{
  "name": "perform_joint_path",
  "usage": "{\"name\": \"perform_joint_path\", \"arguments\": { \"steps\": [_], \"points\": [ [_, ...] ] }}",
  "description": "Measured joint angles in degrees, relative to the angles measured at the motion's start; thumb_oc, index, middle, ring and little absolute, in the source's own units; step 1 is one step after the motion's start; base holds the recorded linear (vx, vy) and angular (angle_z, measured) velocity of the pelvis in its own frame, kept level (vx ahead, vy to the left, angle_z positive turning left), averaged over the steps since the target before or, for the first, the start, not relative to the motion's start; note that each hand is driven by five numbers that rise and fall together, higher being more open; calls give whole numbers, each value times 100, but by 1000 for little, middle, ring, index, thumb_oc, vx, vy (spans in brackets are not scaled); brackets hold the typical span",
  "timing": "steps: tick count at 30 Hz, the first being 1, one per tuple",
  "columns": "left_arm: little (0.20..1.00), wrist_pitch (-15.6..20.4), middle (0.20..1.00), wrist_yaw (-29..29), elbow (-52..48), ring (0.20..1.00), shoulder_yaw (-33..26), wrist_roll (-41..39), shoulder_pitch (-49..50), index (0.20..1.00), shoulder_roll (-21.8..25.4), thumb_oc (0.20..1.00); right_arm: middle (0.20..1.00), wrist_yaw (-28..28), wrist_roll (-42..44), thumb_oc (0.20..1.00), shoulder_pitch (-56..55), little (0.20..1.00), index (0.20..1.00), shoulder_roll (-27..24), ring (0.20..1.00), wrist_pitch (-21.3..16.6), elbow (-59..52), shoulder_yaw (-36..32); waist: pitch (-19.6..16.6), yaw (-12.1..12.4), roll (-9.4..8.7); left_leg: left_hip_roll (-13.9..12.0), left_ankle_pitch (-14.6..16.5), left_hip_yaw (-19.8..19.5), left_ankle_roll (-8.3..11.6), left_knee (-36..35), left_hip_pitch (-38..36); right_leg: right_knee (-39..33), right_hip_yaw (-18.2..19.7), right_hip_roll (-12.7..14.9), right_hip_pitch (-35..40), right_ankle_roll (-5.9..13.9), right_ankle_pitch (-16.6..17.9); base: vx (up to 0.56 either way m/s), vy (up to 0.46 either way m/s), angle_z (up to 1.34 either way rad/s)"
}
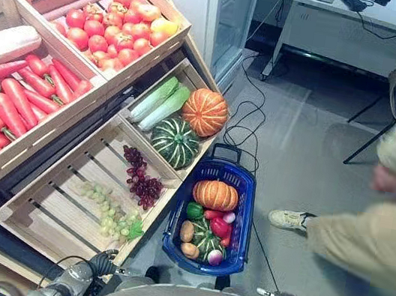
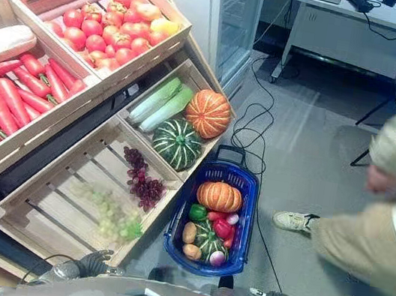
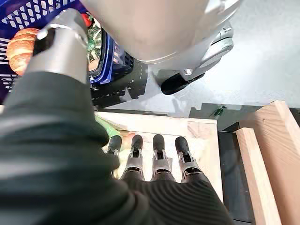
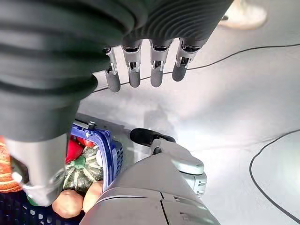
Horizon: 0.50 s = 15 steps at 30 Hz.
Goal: Pick up fruits and vegetables into the basket
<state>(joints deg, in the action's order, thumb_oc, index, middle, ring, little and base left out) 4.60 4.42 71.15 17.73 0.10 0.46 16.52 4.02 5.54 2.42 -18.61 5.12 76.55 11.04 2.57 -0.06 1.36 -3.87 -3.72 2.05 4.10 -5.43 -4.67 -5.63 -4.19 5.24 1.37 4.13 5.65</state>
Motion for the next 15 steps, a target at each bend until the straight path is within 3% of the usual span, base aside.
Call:
{"name": "perform_joint_path", "arguments": {
  "steps": [15],
  "points": [
    [1000,-64,1000,-5,12,1000,-1,-1,0,1000,0,1000,1000,1,2,1000,-3,1000,1000,0,1000,4,0,0,0,-2,1,0,0,1,0,0,0,0,1,0,-1,0,0,-17,5,1]
  ]
}}
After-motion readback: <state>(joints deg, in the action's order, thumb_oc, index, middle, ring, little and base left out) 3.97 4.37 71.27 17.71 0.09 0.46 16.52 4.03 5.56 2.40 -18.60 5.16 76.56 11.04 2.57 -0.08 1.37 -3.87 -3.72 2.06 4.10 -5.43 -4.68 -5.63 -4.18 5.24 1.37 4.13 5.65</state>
